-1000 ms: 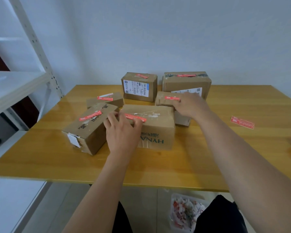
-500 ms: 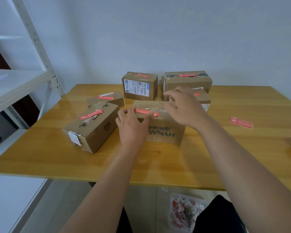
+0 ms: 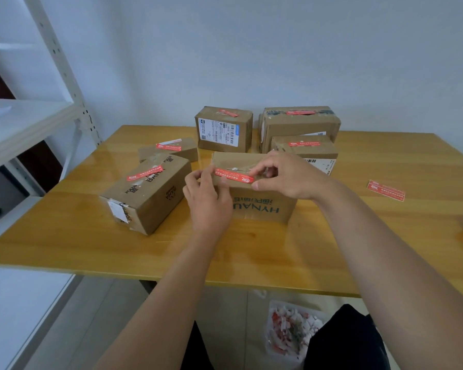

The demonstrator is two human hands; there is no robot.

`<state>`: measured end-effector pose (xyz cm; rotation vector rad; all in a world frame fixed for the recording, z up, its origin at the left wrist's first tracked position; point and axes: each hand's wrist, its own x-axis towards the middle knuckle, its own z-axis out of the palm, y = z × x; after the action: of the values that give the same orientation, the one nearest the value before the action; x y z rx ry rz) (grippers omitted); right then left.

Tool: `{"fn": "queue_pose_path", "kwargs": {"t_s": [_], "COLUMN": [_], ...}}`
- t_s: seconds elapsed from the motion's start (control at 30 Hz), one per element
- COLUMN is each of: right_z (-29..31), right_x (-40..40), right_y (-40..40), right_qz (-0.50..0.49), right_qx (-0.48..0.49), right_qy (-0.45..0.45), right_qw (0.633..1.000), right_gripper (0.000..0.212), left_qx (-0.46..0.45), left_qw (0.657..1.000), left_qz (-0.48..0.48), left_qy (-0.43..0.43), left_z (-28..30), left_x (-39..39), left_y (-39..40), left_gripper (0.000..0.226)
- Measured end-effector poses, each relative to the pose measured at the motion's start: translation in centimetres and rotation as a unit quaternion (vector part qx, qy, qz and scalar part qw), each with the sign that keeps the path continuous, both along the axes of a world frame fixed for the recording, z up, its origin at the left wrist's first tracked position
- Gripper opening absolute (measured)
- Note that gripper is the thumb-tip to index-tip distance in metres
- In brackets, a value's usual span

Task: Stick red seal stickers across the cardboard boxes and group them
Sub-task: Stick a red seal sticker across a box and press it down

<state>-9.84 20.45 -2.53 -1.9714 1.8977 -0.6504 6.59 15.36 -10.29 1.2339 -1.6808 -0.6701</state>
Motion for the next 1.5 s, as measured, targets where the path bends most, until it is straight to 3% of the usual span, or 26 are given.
{"fn": "queue_pose_path", "kwargs": {"t_s": [0.3, 0.57, 0.9, 1.23, 1.5], "right_z": [-0.7, -0.7, -0.7, -1.1, -0.6], "right_x": [0.4, 0.0, 0.3, 1.2, 2.4], "right_y": [-1.0, -2.2, -2.5, -2.9, -3.7], "right_qz": [0.021, 0.027, 0.004, -0.034, -0.108], "right_qx": [-0.037, -0.028, -0.058, -0.120, -0.123], "right_qy": [0.023, 0.039, 0.015, -0.067, -0.196], "right_qw": [0.999, 0.999, 0.998, 0.990, 0.967], "right_gripper": [0.012, 0.010, 0.013, 0.012, 0.014], "left_qx": [-0.032, -0.018, -0.086, -0.011, 0.017], "left_qw": [0.999, 0.994, 0.983, 0.975, 0.975], "left_qz": [0.027, 0.026, -0.075, -0.115, -0.110], "left_qy": [-0.017, -0.109, -0.141, -0.191, -0.192], "left_z": [-0.4, 0.7, 1.6, 3.9, 4.4], "left_x": [-0.5, -0.3, -0.1, 0.7, 0.9], "left_y": [0.0, -0.5, -1.5, -3.4, -3.5], "left_gripper": [0.036, 0.035, 0.031, 0.023, 0.027]}}
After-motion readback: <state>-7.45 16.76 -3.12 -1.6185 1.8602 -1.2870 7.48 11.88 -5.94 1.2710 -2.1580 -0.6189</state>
